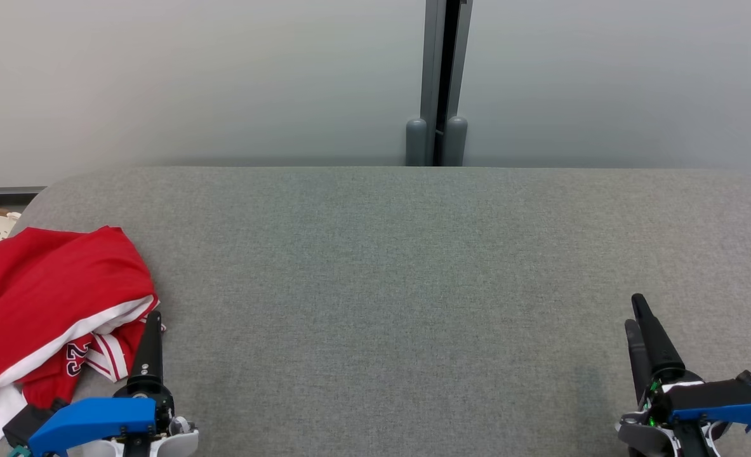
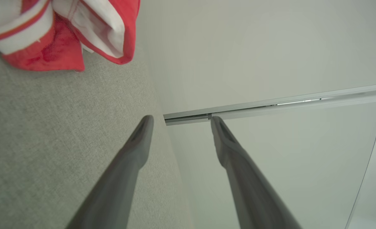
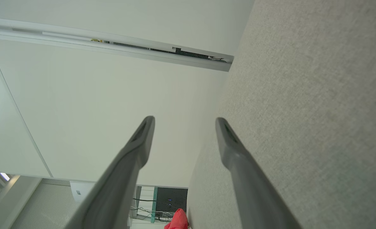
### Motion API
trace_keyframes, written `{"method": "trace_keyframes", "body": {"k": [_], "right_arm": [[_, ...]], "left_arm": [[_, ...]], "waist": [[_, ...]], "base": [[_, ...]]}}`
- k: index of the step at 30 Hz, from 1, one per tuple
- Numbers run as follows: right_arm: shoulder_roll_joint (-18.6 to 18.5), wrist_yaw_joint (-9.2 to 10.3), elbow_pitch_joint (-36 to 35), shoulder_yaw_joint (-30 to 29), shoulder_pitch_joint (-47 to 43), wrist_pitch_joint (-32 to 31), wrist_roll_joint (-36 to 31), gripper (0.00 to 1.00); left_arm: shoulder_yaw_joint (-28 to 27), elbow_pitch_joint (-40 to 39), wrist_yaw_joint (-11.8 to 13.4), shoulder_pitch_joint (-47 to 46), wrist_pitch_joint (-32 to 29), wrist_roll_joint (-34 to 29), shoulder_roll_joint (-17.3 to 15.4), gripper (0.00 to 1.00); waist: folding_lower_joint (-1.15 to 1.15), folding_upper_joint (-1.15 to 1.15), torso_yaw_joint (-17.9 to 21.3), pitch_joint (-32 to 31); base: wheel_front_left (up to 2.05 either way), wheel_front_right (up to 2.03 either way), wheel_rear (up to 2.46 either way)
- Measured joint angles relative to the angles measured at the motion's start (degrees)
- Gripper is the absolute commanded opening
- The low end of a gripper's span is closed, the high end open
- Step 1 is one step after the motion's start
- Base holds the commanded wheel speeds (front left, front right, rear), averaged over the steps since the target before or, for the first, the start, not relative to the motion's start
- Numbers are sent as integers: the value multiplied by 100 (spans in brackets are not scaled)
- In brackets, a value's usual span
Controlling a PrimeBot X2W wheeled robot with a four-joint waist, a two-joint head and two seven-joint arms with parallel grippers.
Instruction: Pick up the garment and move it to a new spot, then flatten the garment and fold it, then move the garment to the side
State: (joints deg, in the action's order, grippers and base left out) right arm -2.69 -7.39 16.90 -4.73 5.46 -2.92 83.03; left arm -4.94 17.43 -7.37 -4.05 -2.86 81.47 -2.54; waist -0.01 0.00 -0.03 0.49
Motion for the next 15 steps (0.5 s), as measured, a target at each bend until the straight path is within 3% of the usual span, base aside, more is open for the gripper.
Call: {"method": "trace_keyframes", "body": {"k": [15], "right_arm": [[4,0,109,203,32,359,-1703,100]], "left_arm": [[204,168,92,-83,358,-1949,-71,100]], "waist": [[0,0,-7,44]], "base": [[0,0,0]]}}
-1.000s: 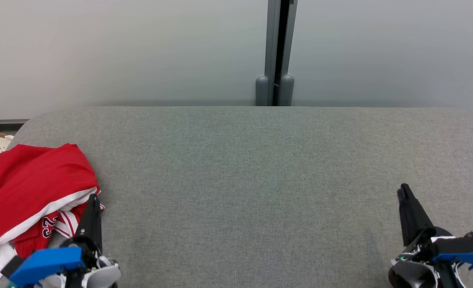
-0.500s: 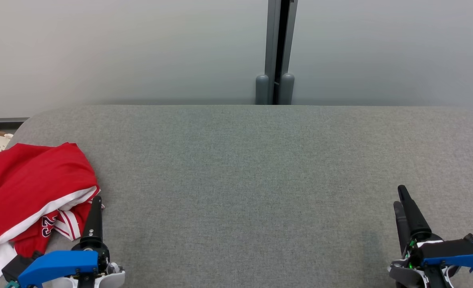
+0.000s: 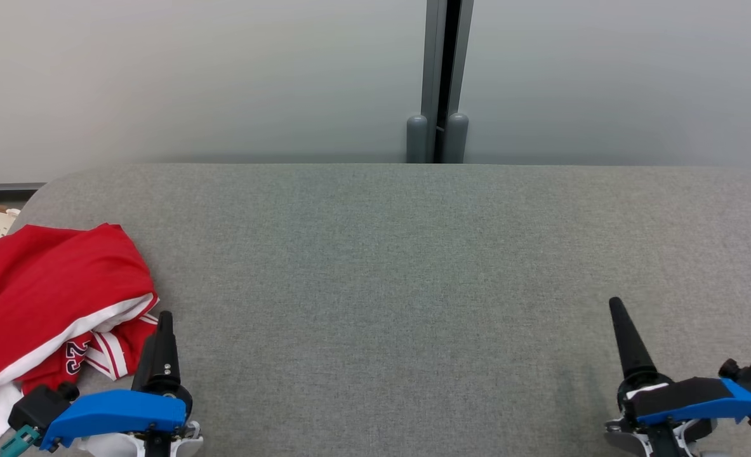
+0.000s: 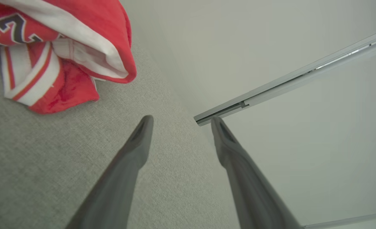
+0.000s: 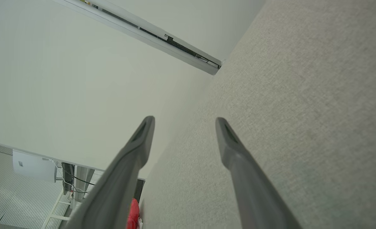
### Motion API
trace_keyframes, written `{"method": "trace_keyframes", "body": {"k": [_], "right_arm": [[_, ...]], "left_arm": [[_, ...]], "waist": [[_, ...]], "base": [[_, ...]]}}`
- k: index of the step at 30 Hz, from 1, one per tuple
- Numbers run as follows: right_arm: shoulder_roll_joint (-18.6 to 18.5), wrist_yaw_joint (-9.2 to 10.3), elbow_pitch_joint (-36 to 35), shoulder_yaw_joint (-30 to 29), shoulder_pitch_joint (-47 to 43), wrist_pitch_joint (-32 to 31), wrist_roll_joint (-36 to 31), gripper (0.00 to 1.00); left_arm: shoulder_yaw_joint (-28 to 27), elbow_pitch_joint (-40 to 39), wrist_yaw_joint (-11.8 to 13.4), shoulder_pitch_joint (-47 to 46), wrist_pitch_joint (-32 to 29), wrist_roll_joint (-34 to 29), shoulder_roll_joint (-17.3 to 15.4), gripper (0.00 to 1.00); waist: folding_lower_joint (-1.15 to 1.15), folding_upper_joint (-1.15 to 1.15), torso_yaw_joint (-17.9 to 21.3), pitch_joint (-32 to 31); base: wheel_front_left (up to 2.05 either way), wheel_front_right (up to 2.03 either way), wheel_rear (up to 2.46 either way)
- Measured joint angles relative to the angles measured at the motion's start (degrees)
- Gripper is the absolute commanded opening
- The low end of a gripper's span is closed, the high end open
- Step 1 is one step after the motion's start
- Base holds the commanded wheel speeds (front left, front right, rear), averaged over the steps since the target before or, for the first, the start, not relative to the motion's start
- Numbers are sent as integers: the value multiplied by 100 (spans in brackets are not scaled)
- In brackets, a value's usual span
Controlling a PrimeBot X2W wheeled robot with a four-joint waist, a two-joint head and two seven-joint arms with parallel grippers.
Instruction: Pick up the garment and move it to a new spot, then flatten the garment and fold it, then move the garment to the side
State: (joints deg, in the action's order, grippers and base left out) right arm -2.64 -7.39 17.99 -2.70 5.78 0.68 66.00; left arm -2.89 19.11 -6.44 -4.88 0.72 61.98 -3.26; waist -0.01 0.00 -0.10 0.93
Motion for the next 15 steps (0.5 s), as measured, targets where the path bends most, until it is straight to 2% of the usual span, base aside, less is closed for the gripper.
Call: {"method": "trace_keyframes", "body": {"k": [5,15], "right_arm": [[-55,0,74,172,56,101,-458,100],[-62,-1,166,140,121,302,-1470,100]], "left_arm": [[81,91,44,-23,102,-516,-32,100],[303,103,130,-108,302,-1436,-127,100]], "waist": [[0,0,4,23],[0,0,-9,65]], "base": [[0,0,0],[0,0,0]]}}
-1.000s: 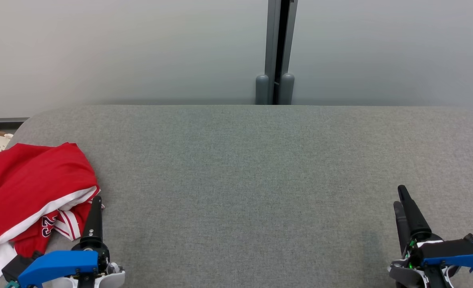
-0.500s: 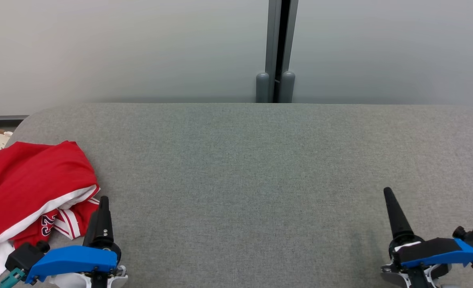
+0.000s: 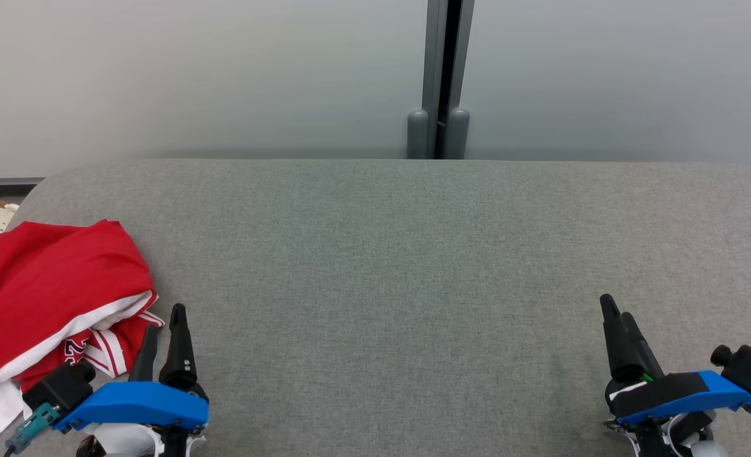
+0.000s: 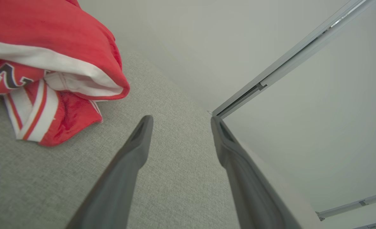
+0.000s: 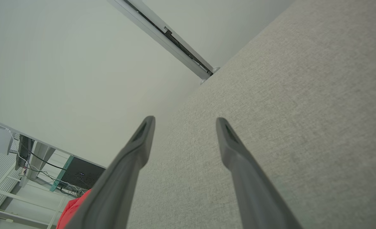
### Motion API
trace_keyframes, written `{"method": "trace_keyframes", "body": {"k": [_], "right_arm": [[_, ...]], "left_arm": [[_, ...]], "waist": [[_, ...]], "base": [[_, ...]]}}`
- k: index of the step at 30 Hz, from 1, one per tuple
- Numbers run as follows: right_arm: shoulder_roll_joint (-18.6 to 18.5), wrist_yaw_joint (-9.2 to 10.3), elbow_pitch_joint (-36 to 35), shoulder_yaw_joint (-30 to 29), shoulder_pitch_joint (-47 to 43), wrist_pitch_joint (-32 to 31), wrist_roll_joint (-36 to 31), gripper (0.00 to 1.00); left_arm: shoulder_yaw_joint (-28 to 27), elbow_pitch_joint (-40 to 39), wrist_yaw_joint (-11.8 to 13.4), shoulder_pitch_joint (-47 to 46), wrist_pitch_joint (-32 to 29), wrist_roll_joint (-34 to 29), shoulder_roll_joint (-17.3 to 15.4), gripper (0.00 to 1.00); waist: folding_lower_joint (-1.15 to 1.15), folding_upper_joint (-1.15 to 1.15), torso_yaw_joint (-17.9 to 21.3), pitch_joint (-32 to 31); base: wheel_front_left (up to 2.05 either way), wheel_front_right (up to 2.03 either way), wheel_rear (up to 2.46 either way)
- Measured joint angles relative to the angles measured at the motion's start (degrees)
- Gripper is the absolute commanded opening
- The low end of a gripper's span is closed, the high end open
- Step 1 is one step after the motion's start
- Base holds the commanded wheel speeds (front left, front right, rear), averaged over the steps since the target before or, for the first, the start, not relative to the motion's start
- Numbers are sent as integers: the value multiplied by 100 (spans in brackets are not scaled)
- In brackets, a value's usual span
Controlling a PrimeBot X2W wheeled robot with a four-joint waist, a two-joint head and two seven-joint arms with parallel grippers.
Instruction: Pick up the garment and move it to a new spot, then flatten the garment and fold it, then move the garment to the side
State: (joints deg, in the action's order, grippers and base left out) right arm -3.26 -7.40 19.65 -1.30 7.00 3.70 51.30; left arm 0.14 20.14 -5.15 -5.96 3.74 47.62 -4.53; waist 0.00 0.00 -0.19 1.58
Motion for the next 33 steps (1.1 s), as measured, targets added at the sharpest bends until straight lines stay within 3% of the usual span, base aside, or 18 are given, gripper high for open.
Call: {"method": "trace_keyframes", "body": {"k": [33], "right_arm": [[40,0,346,103,61,552,-2604,100]], "left_arm": [[756,205,268,-8,547,-2220,-244,100]], "waist": [[0,0,20,28]], "base": [[0,0,0]]}}
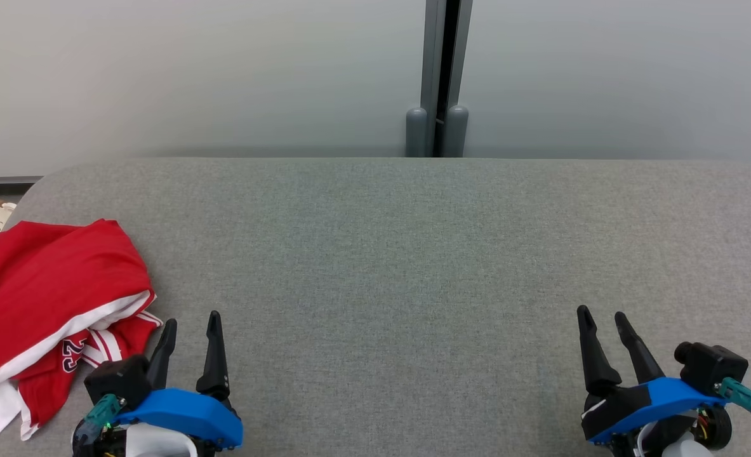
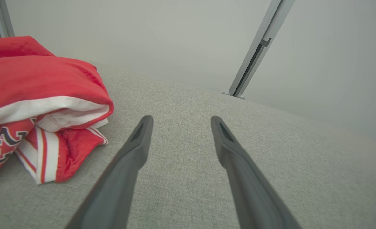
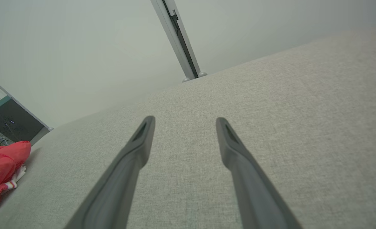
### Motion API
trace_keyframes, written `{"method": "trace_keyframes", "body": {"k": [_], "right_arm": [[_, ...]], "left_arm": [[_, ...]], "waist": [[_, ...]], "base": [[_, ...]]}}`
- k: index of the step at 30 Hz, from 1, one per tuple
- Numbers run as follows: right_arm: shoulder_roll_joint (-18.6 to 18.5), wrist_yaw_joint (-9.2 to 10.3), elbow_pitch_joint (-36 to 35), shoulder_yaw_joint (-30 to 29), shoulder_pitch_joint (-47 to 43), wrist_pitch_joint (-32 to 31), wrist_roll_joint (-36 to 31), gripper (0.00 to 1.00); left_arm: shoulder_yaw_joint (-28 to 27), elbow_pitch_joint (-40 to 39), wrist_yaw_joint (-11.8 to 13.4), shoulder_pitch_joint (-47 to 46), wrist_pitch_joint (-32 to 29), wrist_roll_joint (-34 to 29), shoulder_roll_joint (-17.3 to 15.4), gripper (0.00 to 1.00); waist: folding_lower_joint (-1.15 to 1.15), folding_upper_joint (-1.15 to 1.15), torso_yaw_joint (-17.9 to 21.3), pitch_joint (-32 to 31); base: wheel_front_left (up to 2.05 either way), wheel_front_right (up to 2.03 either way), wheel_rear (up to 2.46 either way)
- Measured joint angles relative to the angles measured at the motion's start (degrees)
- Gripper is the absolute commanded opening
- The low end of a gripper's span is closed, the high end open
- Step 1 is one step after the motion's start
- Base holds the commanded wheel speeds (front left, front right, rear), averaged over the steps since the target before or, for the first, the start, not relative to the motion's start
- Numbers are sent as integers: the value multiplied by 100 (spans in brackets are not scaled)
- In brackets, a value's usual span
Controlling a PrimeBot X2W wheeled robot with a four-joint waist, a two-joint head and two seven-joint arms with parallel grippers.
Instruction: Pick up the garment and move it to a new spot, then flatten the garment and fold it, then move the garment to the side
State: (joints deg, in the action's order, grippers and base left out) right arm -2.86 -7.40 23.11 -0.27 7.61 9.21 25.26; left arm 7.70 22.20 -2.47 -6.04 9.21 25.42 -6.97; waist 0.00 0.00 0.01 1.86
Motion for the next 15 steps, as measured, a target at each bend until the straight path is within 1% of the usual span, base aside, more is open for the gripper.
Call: {"method": "trace_keyframes", "body": {"k": [15], "right_arm": [[9,-1,80,-32,-12,198,-905,100]], "left_arm": [[60,54,118,12,202,-784,-5,100]], "waist": [[0,0,2,-38]], "base": [[0,0,0]]}}
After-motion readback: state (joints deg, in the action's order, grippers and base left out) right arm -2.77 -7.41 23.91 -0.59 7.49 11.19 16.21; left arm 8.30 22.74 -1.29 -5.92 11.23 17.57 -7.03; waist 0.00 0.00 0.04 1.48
